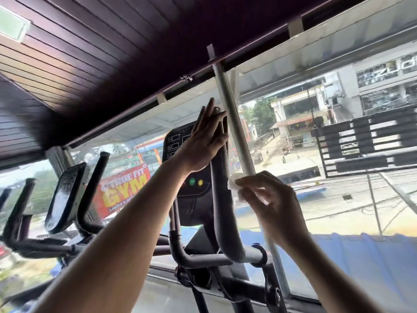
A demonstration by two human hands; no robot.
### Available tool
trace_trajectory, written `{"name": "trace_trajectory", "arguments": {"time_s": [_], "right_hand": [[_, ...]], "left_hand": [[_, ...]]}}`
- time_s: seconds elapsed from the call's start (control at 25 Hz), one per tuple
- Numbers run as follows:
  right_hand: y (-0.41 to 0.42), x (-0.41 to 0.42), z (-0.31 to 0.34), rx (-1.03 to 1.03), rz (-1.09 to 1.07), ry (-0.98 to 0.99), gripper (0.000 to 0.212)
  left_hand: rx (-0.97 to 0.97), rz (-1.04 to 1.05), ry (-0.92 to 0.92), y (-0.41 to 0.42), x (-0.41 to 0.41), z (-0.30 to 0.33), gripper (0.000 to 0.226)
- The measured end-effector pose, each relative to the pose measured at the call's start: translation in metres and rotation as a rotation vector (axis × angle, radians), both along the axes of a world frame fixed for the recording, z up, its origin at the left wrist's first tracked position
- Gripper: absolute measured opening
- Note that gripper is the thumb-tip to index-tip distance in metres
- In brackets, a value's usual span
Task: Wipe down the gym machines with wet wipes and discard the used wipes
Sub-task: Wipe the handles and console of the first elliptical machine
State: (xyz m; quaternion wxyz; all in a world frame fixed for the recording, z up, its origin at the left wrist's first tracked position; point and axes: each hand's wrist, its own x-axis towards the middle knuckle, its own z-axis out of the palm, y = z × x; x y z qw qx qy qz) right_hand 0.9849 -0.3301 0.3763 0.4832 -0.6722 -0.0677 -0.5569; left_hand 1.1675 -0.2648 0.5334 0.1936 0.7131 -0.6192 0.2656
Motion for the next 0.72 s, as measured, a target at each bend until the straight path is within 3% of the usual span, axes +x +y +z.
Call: {"name": "trace_trajectory", "arguments": {"time_s": [0.12, 0.28, 0.4, 0.52, 0.6, 0.72], "right_hand": [[0.006, 0.013, 0.010, 0.012, -0.018, 0.002, 0.022], [0.018, -0.001, -0.016, -0.121, -0.042, 0.010, 0.028], [0.009, -0.020, -0.030, -0.172, 0.112, 0.061, 0.026], [-0.007, -0.015, -0.020, -0.050, 0.220, 0.105, 0.023], [-0.005, -0.003, -0.008, 0.065, 0.188, 0.060, 0.024], [0.012, 0.002, -0.013, -0.027, 0.057, 0.015, 0.020]], "left_hand": [[0.001, 0.057, 0.002, 0.006, -0.010, -0.002, 0.071], [-0.012, 0.030, 0.021, 0.007, -0.012, -0.005, 0.076], [-0.027, 0.032, 0.047, 0.006, -0.015, -0.007, 0.074], [-0.031, 0.071, 0.080, 0.009, -0.024, -0.011, 0.065], [-0.027, 0.078, 0.085, 0.011, -0.030, -0.015, 0.062], [-0.008, 0.116, 0.088, 0.014, -0.038, -0.018, 0.064]]}}
